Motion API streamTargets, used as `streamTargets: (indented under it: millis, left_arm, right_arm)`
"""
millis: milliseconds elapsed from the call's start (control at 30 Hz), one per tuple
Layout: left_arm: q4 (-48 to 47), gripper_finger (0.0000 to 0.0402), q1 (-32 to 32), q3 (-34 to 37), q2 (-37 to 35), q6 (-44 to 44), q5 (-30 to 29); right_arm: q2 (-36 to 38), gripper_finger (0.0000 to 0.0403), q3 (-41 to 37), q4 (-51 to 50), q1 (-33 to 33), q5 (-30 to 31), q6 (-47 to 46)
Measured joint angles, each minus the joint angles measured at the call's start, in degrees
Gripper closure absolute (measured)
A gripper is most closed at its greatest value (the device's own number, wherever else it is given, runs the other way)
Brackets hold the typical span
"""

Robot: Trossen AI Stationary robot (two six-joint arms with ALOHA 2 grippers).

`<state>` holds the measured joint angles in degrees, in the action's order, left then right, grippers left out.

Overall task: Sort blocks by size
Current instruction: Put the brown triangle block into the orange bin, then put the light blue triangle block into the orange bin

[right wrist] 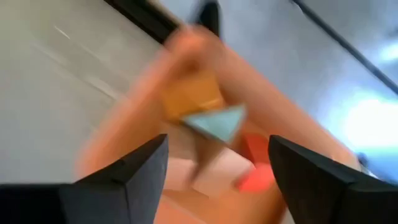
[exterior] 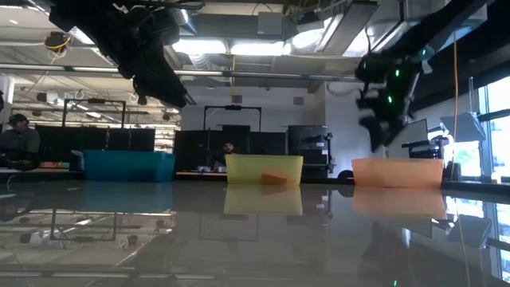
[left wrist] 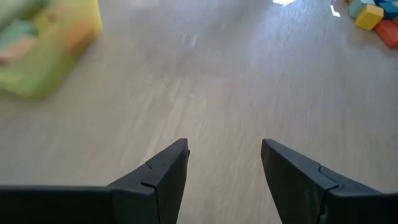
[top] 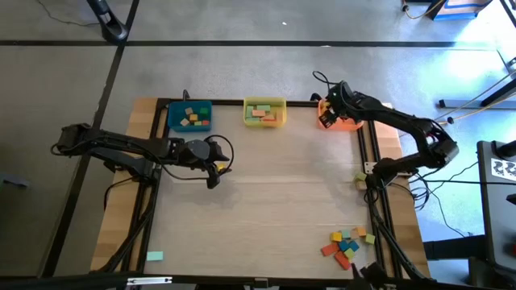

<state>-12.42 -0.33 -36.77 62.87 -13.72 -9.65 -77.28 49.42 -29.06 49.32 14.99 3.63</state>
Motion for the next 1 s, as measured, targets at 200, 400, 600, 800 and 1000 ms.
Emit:
streamTargets:
  millis: [200,400,600,800,1000]
  left_arm:
    - [8.1,0.0209,0.6,0.0,0.0,3.9,2.4]
    - [13.9,0.0166,-1.5,-0.2,2.3,9.4,3.0]
    - [3.0,0.0110,-4.8,-8.2,4.4,12.3,2.9]
    - [-14.2,0.0106,-13.4,-14.1,4.4,7.7,1.3]
    - [-23.0,0.0116,-22.8,-14.4,4.7,-3.8,1.0]
  right_arm:
    - [9.7,0.0108,0.6,3.6,-11.6,-10.8,-1.0]
    - [12.6,0.0107,0.7,10.1,-28.4,-11.3,-0.5]
    - [10.7,0.0107,0.6,12.7,-40.0,-4.6,0.9]
    - [9.4,0.0107,-1.4,15.8,-46.5,-2.3,0.6]
    - [8.7,0.0107,-3.8,18.6,-49.8,-2.1,-2.8]
